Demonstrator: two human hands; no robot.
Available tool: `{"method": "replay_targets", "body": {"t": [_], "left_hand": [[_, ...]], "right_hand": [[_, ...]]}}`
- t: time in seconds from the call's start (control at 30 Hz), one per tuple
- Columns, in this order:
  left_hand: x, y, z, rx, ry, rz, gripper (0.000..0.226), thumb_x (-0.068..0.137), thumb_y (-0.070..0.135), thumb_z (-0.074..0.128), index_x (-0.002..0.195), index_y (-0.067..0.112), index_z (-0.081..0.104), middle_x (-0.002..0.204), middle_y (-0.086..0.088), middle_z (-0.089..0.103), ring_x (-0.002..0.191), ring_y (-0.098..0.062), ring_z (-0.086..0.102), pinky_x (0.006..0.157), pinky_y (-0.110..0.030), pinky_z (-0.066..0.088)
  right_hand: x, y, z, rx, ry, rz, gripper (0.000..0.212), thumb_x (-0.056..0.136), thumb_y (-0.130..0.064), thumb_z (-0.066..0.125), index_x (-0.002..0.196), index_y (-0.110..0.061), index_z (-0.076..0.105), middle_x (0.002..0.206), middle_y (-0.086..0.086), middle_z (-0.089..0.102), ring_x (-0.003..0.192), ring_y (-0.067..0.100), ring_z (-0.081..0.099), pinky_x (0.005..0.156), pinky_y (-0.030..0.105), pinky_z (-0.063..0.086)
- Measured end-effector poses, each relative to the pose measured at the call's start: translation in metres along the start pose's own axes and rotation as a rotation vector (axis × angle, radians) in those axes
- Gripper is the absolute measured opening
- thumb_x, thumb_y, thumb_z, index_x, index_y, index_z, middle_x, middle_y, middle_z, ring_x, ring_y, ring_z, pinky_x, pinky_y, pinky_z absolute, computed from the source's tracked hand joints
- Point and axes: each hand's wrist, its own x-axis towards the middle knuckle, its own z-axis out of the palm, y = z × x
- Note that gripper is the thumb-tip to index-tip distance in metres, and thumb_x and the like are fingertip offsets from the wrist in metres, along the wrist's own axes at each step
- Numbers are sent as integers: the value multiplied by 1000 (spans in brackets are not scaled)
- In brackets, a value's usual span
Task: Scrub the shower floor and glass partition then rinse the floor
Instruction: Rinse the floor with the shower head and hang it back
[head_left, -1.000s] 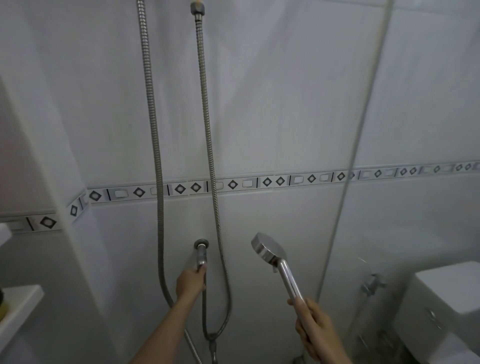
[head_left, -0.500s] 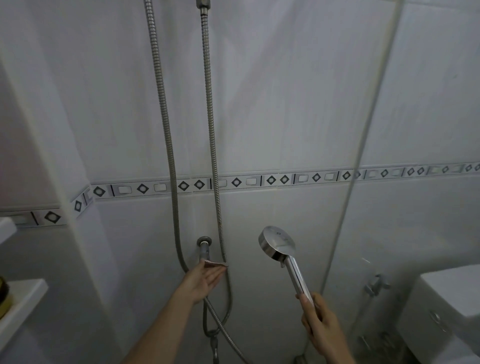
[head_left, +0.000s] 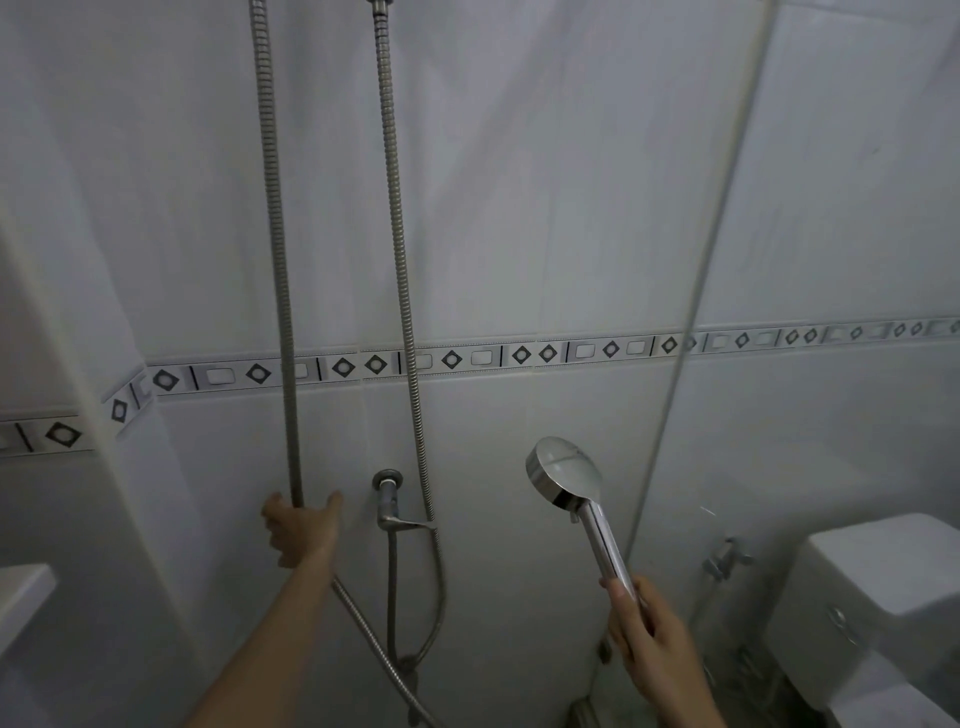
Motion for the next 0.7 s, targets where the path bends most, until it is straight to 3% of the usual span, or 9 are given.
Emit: {"method": "replay_targets", "body": {"t": [0.07, 0.13, 0.23, 0.27, 0.33, 0.43, 0.57, 0.7], "left_hand": [[17, -6, 0, 1, -110, 52, 58, 83, 26, 74, 130, 9, 43, 128, -21, 58, 120, -42, 53, 107, -53, 38], [23, -11, -4, 36, -251, 84, 20, 90, 22, 66, 100, 5, 62, 105, -22, 68, 106, -41, 62, 96, -46, 48], [4, -32, -2, 107, -381, 101, 27, 93, 12, 60, 67, 9, 62, 75, -16, 66, 87, -35, 65, 77, -35, 45], [-10, -45, -3, 166, -460, 87, 28, 93, 9, 59, 65, 8, 62, 70, -12, 63, 80, -30, 63, 71, -30, 43], [-45, -71, -5, 370, -668, 8, 18, 94, 11, 57, 78, 6, 63, 70, -6, 61, 67, -20, 57, 57, -23, 40], [-91, -109, -5, 616, -938, -92, 10, 99, 27, 53, 96, 17, 55, 87, -2, 69, 64, -8, 63, 56, -20, 44], [-126, -99, 22, 489, -1140, -23, 17, 98, 12, 56, 84, 11, 47, 57, 2, 63, 44, -5, 63, 47, -24, 49], [-162, -38, 46, 274, -1173, 66, 13, 98, 8, 56, 86, 11, 52, 69, -1, 66, 52, -3, 67, 54, -21, 55]], "right_hand": [[0, -1, -5, -14, 19, -16, 76, 56, -87, 57, 89, -19, 65, 49, 2, 34, 45, 16, 34, 42, 22, 27], [1, -3, -11, -62, 37, -50, 64, 66, -82, 55, 88, -22, 64, 49, 0, 37, 45, 15, 37, 44, 24, 29], [2, -8, -18, -69, 39, -82, 20, 88, -48, 55, 83, -29, 62, 50, 0, 40, 46, 14, 39, 43, 23, 32], [2, -7, -21, -79, 47, -91, 13, 90, -39, 55, 83, -30, 61, 51, 0, 42, 46, 13, 40, 43, 23, 34], [5, -7, -27, -99, 62, -116, 11, 89, -38, 54, 86, -30, 60, 54, 2, 44, 47, 13, 43, 45, 24, 36], [10, -5, -38, -135, 78, -160, 16, 88, -43, 53, 87, -27, 58, 59, 13, 49, 49, 18, 46, 48, 29, 39], [24, -14, -55, -105, 103, -162, 14, 93, -34, 53, 85, -23, 53, 63, 15, 50, 49, 19, 45, 44, 25, 37], [46, -31, -82, -93, 164, -193, 18, 90, -43, 54, 81, -28, 50, 62, 8, 47, 52, 19, 41, 49, 28, 34]]}}
